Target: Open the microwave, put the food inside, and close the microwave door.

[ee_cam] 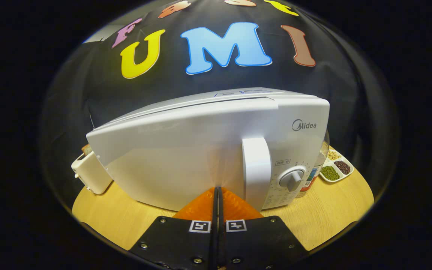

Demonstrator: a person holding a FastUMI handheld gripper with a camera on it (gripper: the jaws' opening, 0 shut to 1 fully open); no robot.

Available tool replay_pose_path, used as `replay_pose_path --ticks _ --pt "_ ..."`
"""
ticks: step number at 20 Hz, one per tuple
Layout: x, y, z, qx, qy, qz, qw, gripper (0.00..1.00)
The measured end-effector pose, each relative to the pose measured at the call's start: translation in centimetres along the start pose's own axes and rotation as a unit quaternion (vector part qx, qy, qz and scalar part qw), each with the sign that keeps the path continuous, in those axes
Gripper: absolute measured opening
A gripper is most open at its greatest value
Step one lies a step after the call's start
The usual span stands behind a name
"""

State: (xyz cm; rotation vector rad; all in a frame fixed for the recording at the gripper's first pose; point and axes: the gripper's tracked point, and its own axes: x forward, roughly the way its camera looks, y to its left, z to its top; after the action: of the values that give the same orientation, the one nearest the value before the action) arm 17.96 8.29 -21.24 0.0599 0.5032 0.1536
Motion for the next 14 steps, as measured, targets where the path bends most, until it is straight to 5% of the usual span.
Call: replay_pose_path --ticks 7,14 --pt "0.0 0.3 -0.3 0.012 -0.004 -0.036 0.999 0.01" --pt "-7.6 1.5 3.0 -0.002 -0.077 -0.048 0.996 0.01"
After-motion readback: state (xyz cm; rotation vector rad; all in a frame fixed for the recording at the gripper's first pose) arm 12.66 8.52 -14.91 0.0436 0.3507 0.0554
